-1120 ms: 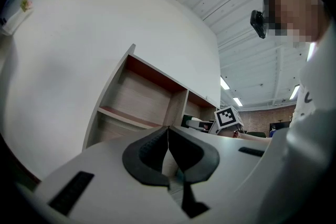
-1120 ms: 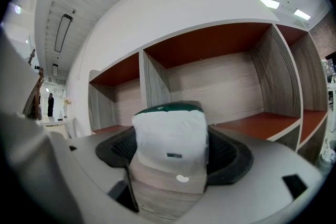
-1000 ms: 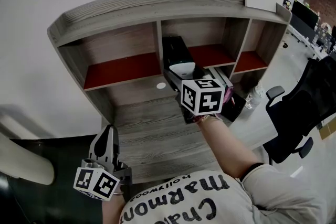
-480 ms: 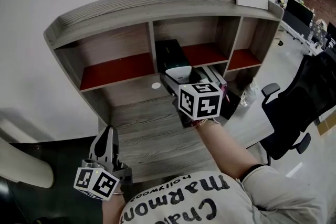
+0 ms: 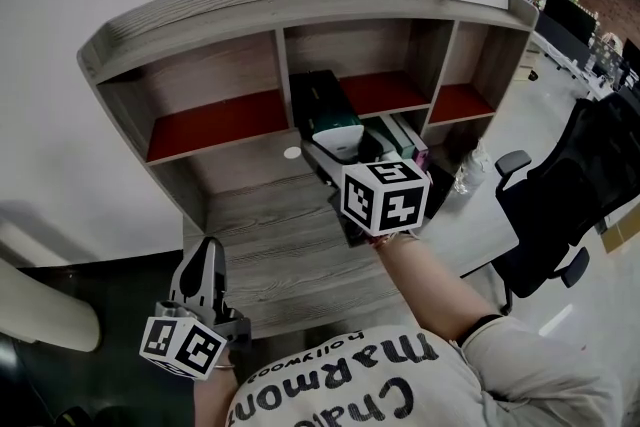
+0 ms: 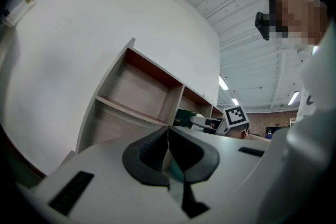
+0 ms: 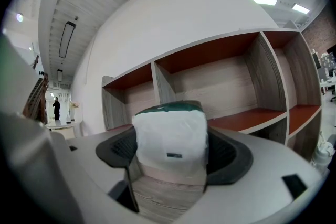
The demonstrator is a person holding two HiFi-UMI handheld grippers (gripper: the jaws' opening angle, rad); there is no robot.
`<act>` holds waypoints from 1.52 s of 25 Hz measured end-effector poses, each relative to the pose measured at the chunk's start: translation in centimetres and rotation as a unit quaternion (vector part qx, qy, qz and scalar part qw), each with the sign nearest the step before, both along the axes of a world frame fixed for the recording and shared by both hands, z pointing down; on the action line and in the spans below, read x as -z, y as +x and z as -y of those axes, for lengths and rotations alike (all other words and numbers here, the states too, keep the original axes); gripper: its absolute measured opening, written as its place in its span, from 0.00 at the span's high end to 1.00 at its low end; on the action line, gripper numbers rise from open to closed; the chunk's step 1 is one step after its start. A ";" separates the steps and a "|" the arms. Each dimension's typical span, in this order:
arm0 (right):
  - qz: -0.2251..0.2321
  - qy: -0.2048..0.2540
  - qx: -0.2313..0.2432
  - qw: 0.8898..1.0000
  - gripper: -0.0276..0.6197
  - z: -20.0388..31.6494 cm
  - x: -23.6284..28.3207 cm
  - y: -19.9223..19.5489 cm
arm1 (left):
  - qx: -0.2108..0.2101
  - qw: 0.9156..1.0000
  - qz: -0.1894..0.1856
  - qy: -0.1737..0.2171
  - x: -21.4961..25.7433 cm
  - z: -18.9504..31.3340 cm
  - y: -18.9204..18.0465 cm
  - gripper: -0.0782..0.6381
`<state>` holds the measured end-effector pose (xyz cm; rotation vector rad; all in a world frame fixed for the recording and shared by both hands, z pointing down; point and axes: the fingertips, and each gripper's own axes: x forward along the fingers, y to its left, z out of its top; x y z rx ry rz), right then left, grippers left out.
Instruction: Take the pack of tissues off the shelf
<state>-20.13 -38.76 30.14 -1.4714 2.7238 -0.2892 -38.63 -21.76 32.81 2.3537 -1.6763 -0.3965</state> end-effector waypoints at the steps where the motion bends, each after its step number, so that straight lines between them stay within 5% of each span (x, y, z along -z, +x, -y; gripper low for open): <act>1: -0.001 0.001 0.001 1.000 0.34 -0.2 0.0 0.1 | 0.000 1.000 0.000 -0.001 -0.1 -0.1 0.1 0.87; 27: 0.017 0.007 0.055 0.998 0.34 -2.2 -0.2 1.7 | 0.002 0.999 0.009 -0.033 -1.6 0.6 2.1 0.87; 38: 0.068 -0.024 0.108 0.992 0.35 -2.2 0.2 3.6 | 0.020 0.999 0.009 -0.037 -1.1 1.4 5.5 0.87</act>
